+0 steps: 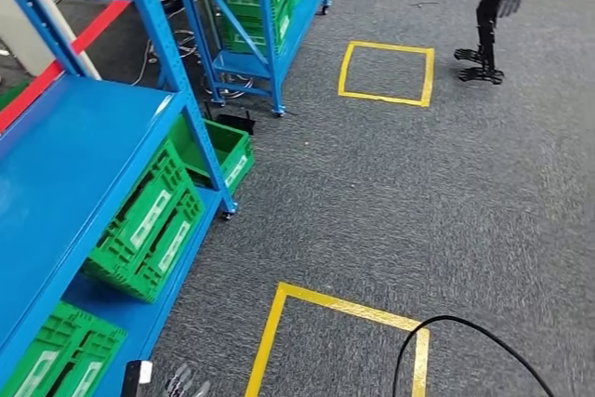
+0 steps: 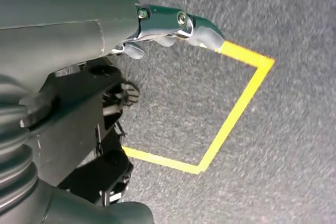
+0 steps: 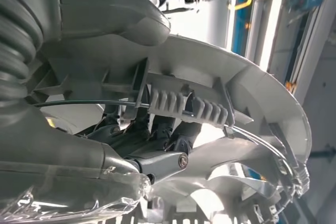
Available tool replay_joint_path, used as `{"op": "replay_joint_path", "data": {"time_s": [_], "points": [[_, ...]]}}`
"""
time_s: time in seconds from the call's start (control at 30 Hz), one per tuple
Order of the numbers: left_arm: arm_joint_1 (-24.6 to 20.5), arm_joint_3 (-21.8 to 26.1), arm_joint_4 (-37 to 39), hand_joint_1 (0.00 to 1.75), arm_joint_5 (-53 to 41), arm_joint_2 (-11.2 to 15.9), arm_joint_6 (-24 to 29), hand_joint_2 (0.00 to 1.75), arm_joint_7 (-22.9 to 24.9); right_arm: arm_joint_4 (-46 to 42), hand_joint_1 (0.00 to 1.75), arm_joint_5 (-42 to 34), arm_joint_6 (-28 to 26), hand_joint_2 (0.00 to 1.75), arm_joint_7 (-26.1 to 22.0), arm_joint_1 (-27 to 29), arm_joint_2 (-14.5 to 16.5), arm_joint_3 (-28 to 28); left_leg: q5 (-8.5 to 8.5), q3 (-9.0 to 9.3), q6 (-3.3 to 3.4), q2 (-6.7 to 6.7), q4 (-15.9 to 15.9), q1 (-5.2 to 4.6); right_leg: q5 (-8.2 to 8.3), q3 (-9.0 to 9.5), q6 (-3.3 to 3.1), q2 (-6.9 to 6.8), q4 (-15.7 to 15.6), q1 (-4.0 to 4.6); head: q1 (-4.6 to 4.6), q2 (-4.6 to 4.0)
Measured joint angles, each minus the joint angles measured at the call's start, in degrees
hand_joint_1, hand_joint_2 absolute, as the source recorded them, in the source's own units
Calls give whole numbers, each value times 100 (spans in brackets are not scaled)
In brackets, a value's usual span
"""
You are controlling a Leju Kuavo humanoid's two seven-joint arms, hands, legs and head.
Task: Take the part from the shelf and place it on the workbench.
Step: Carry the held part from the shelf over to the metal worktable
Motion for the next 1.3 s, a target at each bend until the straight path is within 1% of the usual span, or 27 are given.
{"op": "replay_joint_path", "data": {"time_s": [0.07,0.1,0.13,0.17,0.2,0.27,0.33,0.4,0.47,0.53,0.6,0.63,0.67,0.7,0.77,0.8,0.83,0.9,0.93,1.0,1.03,1.1,1.13,1.17,1.2,1.23,1.3], "points": [[22,10,0,0,1,-4,27,175,18,2,175,3,1,175,0,0,0,-3,-335,-387,-4,-136,774,3,13,-19,-25,146,0,-1,-22,0],[31,13,0,0,-1,-4,29,175,25,4,175,7,1,175,0,1,0,-2,-380,-531,-2,-149,1031,4,20,-26,-28,228,1,0,-27,0],[34,14,0,0,-6,-4,24,175,28,5,175,14,1,175,1,-1,0,-1,-307,-584,4,-157,1085,5,27,-29,-24,312,1,0,-28,0],[32,15,0,0,-13,-4,15,175,28,6,175,24,2,175,2,-3,0,1,-135,-532,12,-178,926,10,35,-28,-14,396,2,-4,-28,0],[28,15,0,0,-22,-4,5,175,28,7,175,35,2,175,4,-5,0,6,94,-392,20,-249,597,20,45,-28,3,480,2,-11,-29,0],[22,15,0,0,-48,-4,-9,175,27,7,175,57,2,175,11,-19,0,24,420,-84,33,-582,-120,61,67,-57,56,636,20,-15,-33,1],[21,15,0,0,-77,-3,-12,175,25,7,175,74,2,175,18,-27,0,45,482,42,61,-790,-445,73,103,-113,134,771,17,-28,-42,0],[12,15,0,0,-92,-4,-9,175,22,7,175,84,2,175,21,-18,0,55,500,49,130,-673,-484,61,145,-170,209,863,-12,-56,-46,-1],[1,15,0,0,-93,-6,-4,175,19,7,175,97,2,175,22,-18,0,61,534,54,208,-516,-512,58,5,-288,243,605,192,-38,-11,0],[14,15,0,0,-93,-4,-1,175,15,7,175,119,2,175,22,-26,0,77,540,54,254,-342,-523,37,-392,-575,258,223,861,-9,33,0],[33,15,0,0,-97,-1,-1,175,15,7,175,135,2,175,26,-21,0,90,533,52,268,-158,-522,16,-701,-851,275,109,1536,-8,44,0],[33,15,0,0,-99,0,-1,175,15,7,175,141,2,175,28,-16,0,93,530,54,269,-68,-522,12,-707,-859,278,92,1618,-8,45,0],[29,15,0,0,-102,-1,-1,175,15,7,175,149,2,175,29,-13,0,96,524,61,264,15,-522,10,-616,-748,276,71,1474,-7,45,0],[25,15,0,0,-104,-3,-3,175,15,6,175,162,2,175,29,-11,0,101,514,75,252,93,-521,9,-458,-526,270,17,1127,-6,45,0],[21,15,0,0,-104,-5,-9,175,20,3,175,195,2,175,27,-17,0,114,481,116,206,218,-515,-15,-216,-58,229,-242,354,10,45,0],[20,15,0,0,-104,-5,-13,175,23,1,175,210,2,175,27,-18,0,123,467,139,179,267,-513,-30,-162,78,196,-331,127,19,45,0],[19,15,0,0,-104,-4,-16,175,26,-2,175,224,2,175,26,-19,0,131,459,156,152,312,-515,-43,-155,120,159,-372,45,31,44,0],[7,15,0,0,-107,-7,-23,175,28,-15,175,246,1,175,24,-13,0,143,454,175,95,400,-532,-38,-124,95,82,-242,37,35,45,0],[-1,15,0,0,-111,-9,-27,175,28,-22,175,257,1,175,25,-12,0,145,418,167,60,358,-509,-27,-105,88,46,-180,19,28,40,0],[-11,15,0,0,-116,-12,-32,175,28,-31,175,271,2,175,27,-19,2,156,167,20,6,122,-167,-6,-62,88,-20,-51,-22,1,17,0],[-7,15,0,0,-108,-12,-34,175,27,-31,175,275,2,175,28,-21,4,161,-22,-136,-9,-23,178,2,-52,81,-36,12,-27,-2,0,0],[10,16,0,0,-81,-9,-33,175,25,-31,175,273,2,175,28,-21,8,166,-302,-501,-19,-135,898,6,-42,67,-52,159,-27,0,-18,0],[16,16,0,0,-71,-8,-33,175,23,-31,175,270,2,175,28,-17,9,166,-290,-604,-18,-150,1058,7,-38,65,-52,242,-26,1,-20,0],[17,17,0,0,-68,-7,-33,175,22,-31,175,266,2,175,28,-15,9,166,-162,-610,-13,-165,1007,10,-35,66,-49,328,-26,0,-20,0],[15,17,0,0,-67,-5,-33,175,21,-31,175,262,2,175,28,-13,9,166,53,-515,-6,-201,751,17,-30,70,-40,416,-25,-5,-21,0],[14,17,0,0,-68,-5,-33,175,20,-31,175,258,2,175,28,-12,9,166,293,-360,-3,-312,380,33,-25,71,-23,500,-25,-11,-21,0],[9,17,0,0,-68,-3,-34,175,19,-31,175,255,2,175,27,-15,10,165,559,-81,9,-589,-280,72,-14,38,34,650,-4,-8,-23,1]]}}
